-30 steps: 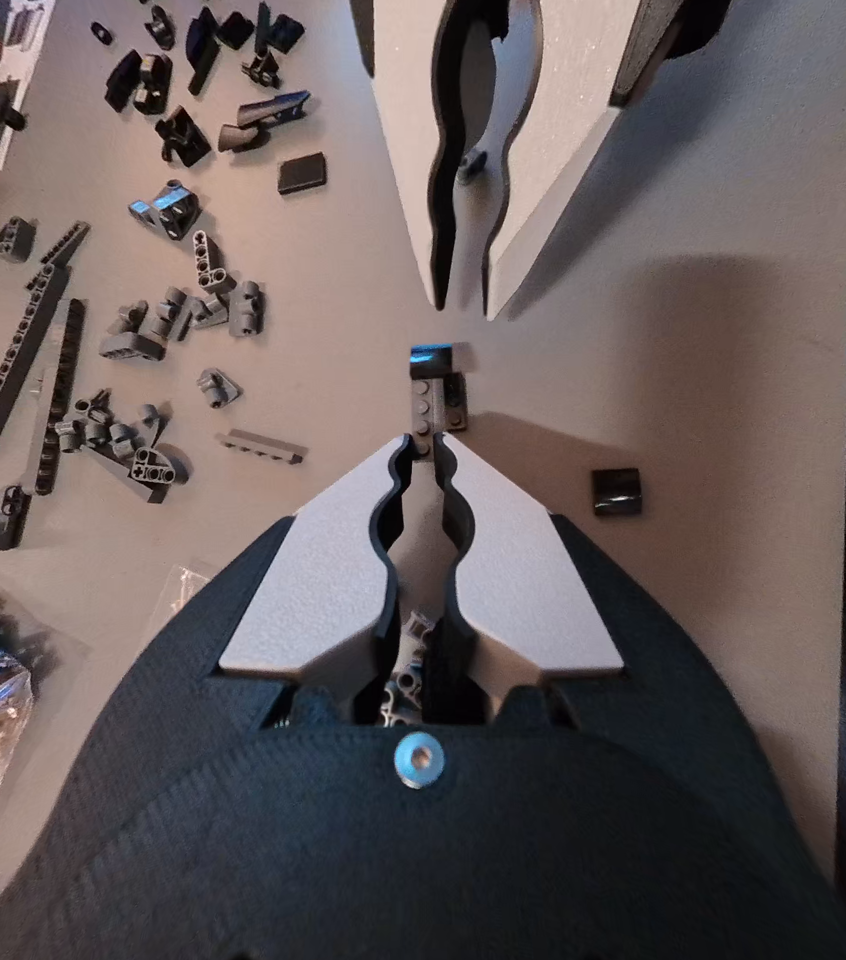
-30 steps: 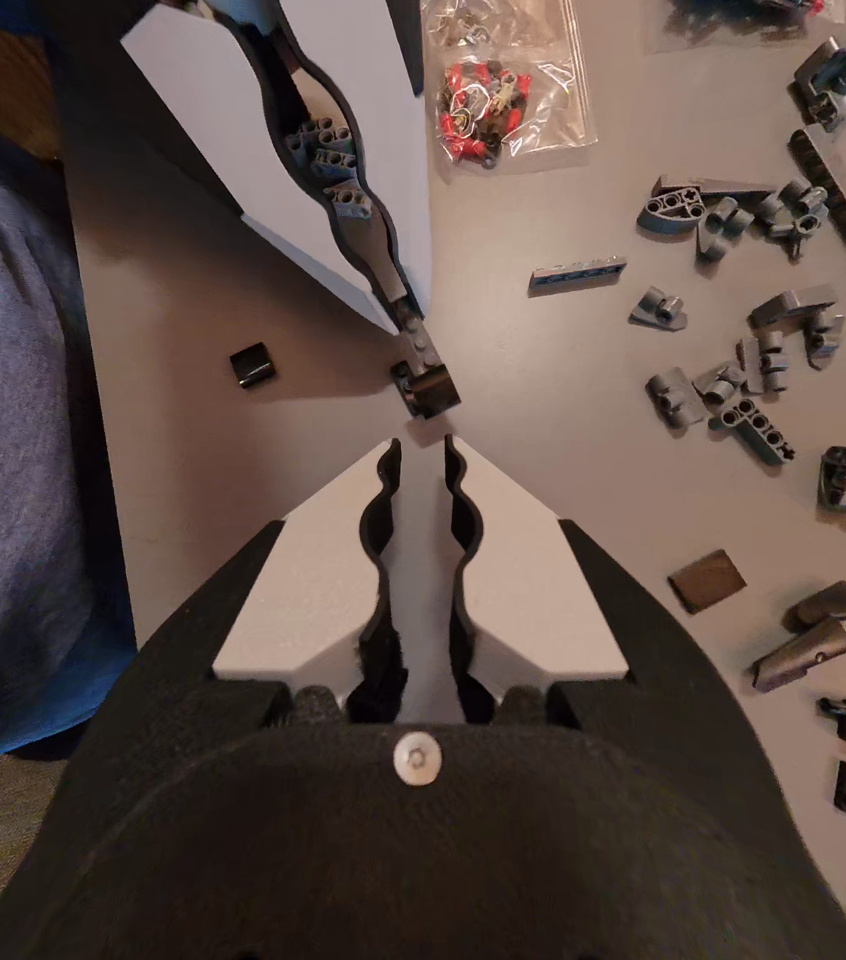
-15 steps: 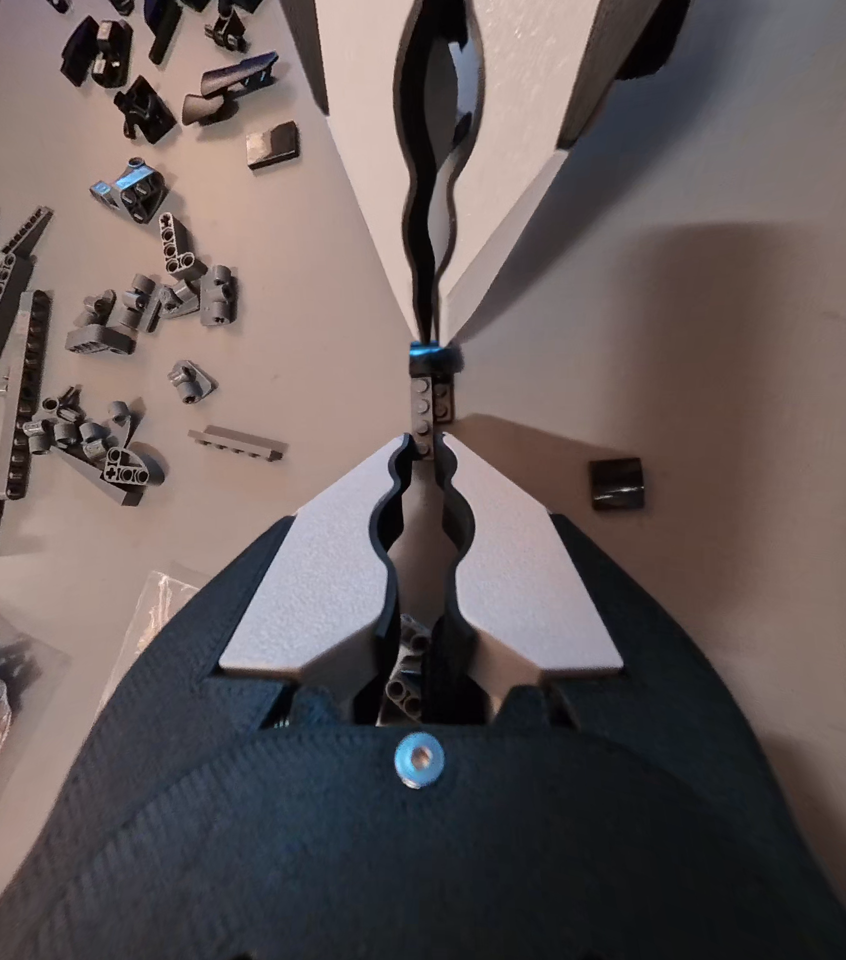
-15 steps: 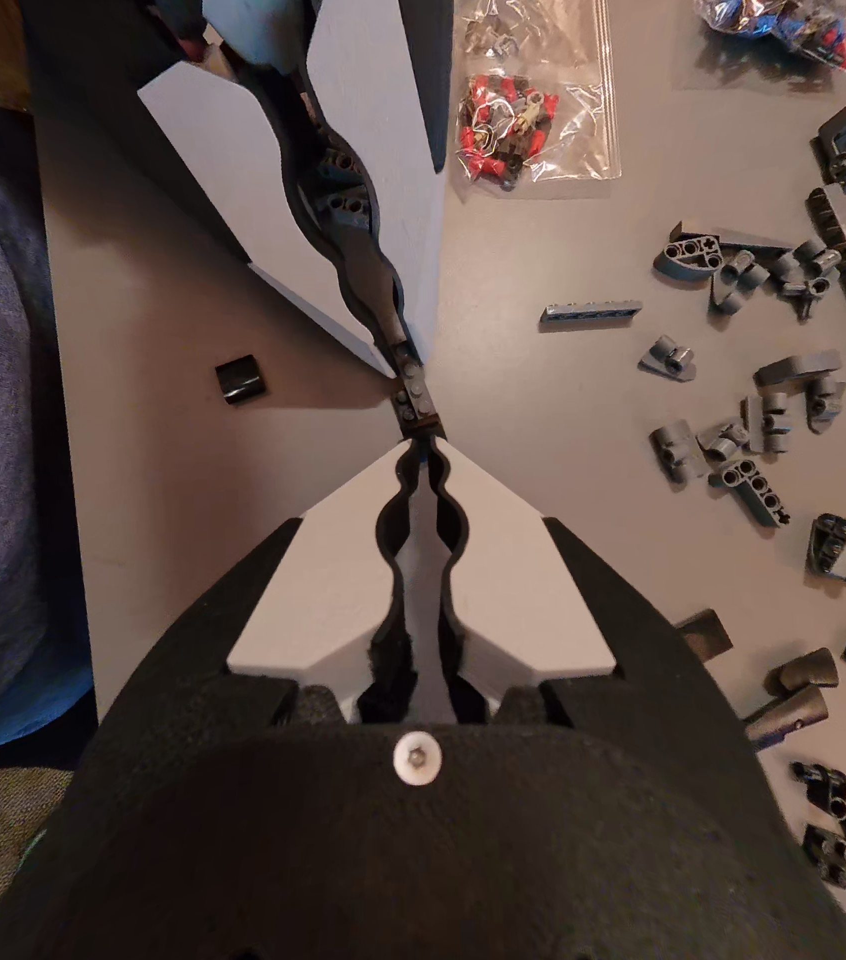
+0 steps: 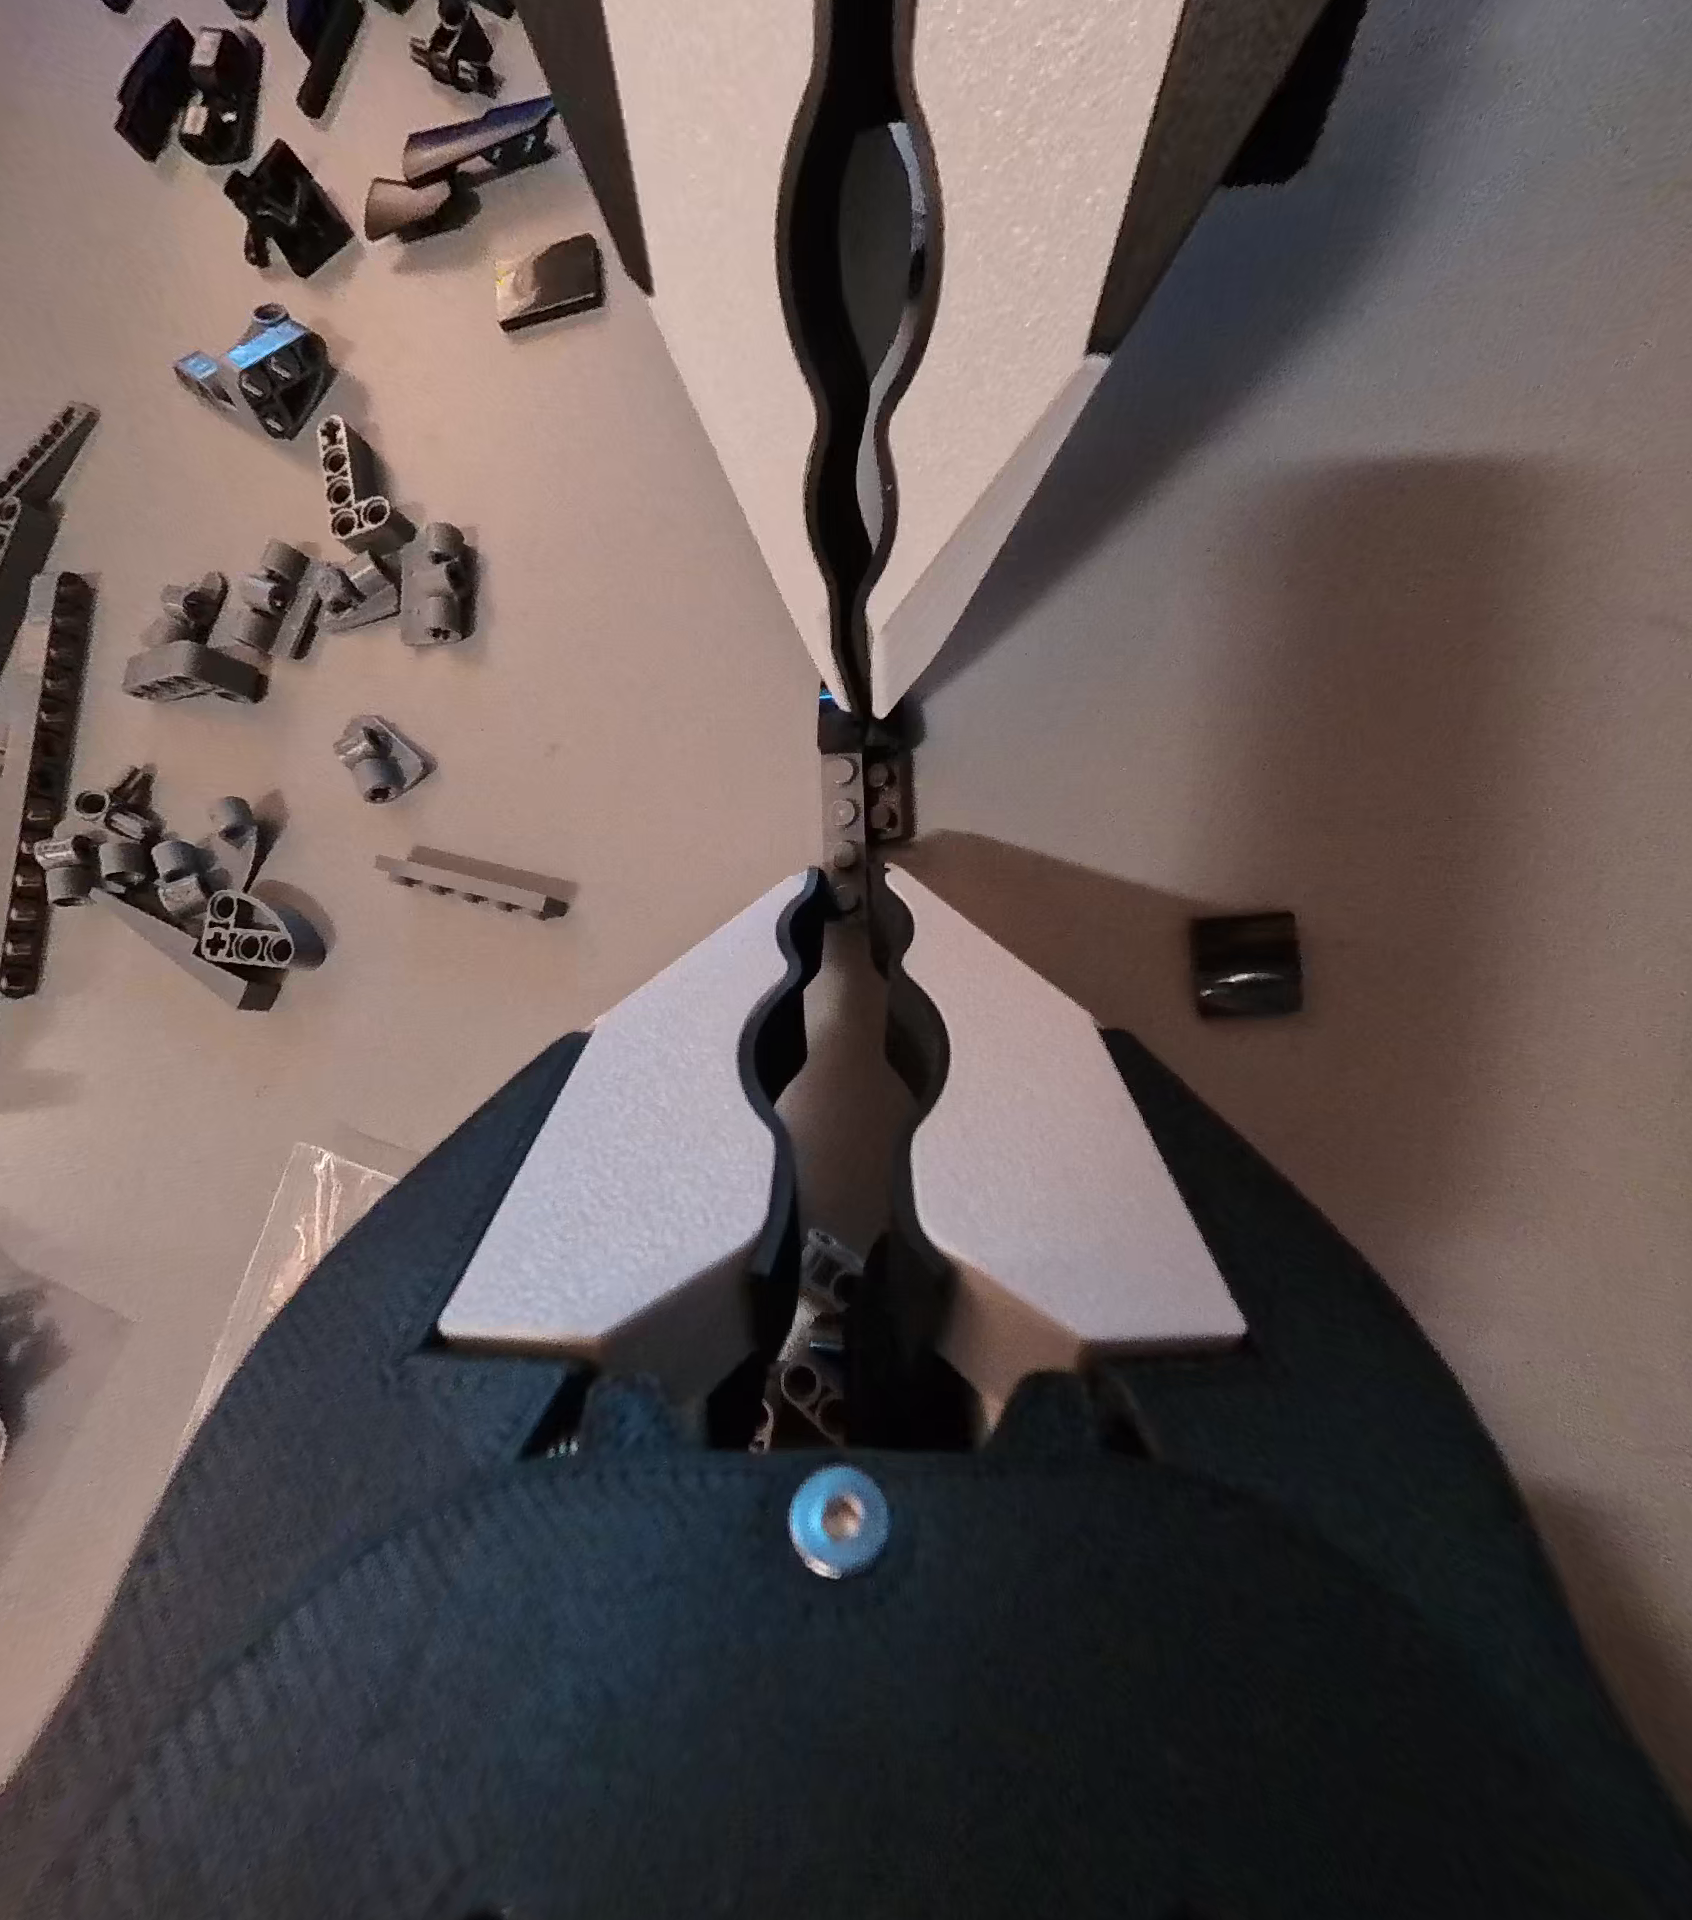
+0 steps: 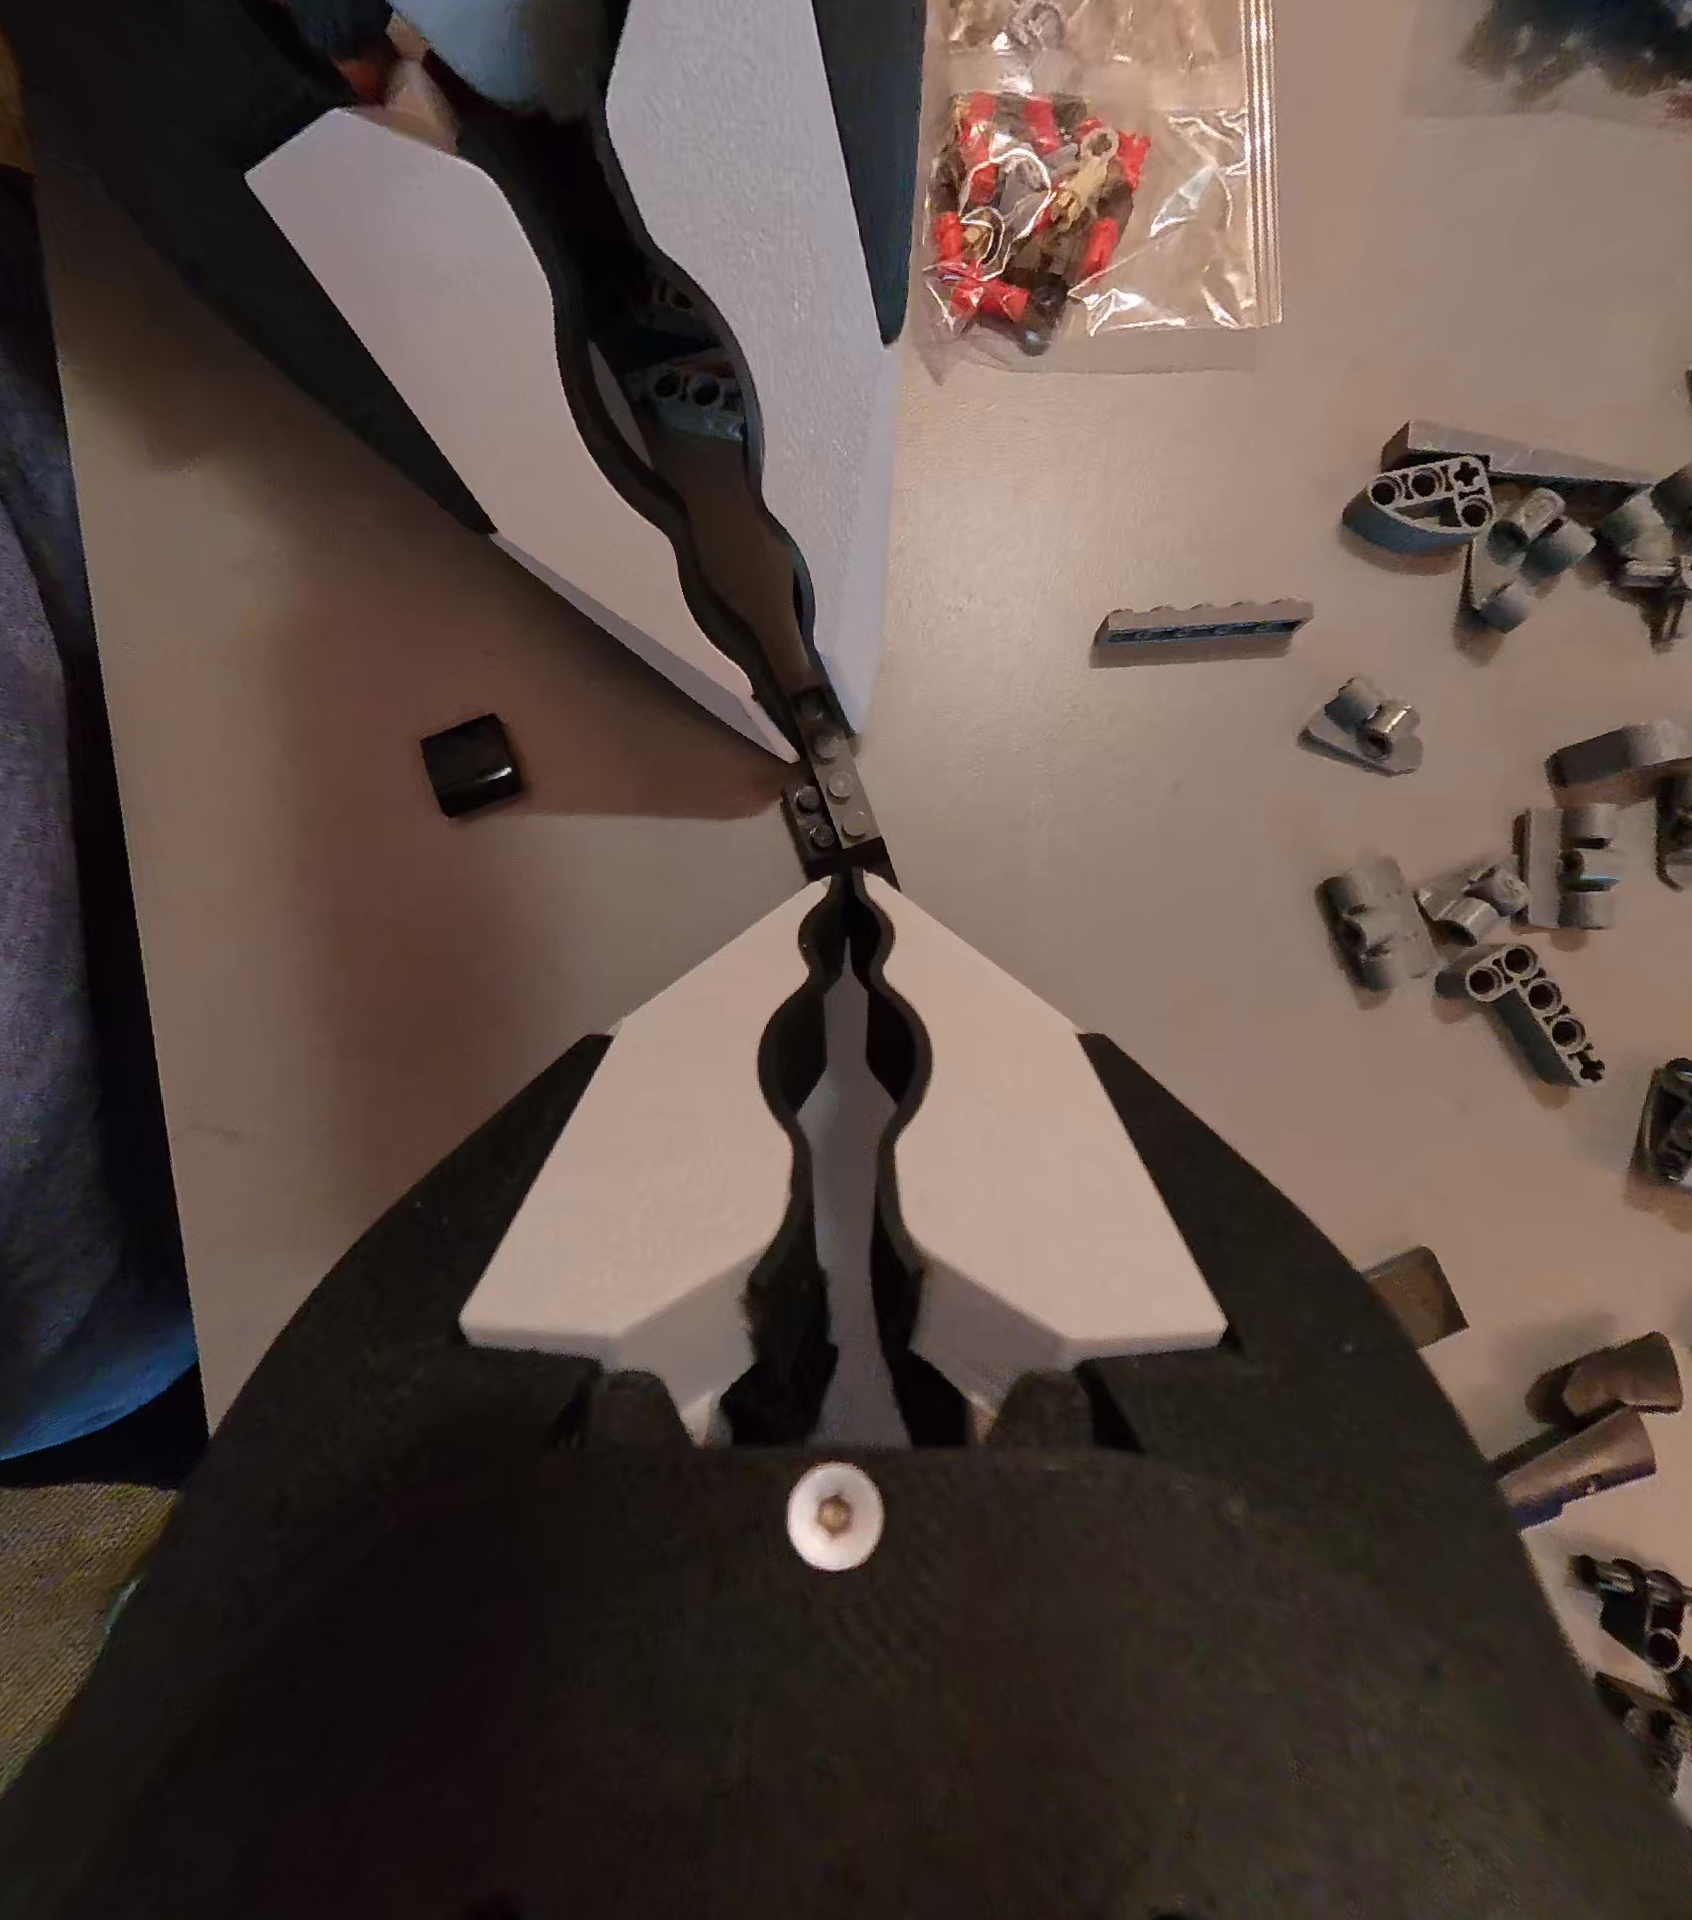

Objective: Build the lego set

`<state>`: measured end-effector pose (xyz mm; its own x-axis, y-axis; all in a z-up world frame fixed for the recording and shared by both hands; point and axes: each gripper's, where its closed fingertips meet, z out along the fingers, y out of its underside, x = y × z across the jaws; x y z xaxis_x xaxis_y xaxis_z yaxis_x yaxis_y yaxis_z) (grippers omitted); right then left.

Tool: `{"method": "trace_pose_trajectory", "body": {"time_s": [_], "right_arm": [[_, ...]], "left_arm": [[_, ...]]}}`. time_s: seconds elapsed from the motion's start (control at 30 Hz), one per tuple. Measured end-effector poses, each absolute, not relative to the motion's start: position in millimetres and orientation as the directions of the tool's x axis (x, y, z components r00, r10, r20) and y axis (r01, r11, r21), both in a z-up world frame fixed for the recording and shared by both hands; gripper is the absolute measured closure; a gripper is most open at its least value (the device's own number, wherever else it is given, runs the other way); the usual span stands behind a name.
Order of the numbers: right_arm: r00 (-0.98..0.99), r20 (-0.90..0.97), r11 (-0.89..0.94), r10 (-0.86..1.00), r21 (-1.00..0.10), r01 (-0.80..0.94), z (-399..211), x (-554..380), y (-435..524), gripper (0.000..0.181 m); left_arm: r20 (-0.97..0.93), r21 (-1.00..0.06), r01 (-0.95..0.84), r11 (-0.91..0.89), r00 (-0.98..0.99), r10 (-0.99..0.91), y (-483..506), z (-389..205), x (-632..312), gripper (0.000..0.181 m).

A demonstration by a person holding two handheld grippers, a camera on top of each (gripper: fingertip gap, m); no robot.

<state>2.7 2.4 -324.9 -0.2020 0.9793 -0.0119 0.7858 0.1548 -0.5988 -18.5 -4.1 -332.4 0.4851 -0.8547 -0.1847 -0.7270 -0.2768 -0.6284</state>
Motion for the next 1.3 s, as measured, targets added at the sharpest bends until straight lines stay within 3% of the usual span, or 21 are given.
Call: {"method": "trace_pose_trajectory", "body": {"time_s": [0.47, 1.3], "right_arm": [[-0.206, -0.154, 0.099, 0.966, -0.516, 0.851, -321.7, -1.1, 0.7, 0.181], [-0.217, -0.158, 0.126, 0.963, -0.447, 0.886, -327.1, -1.3, 2.0, 0.181]], "left_arm": [[-0.164, -0.638, -0.712, -0.294, 0.499, -0.851, -3.2, -332.0, -19.5, 0.176], [-0.162, -0.635, -0.717, -0.288, 0.488, -0.858, -5.0, -332.8, -20.4, 0.175]]}}
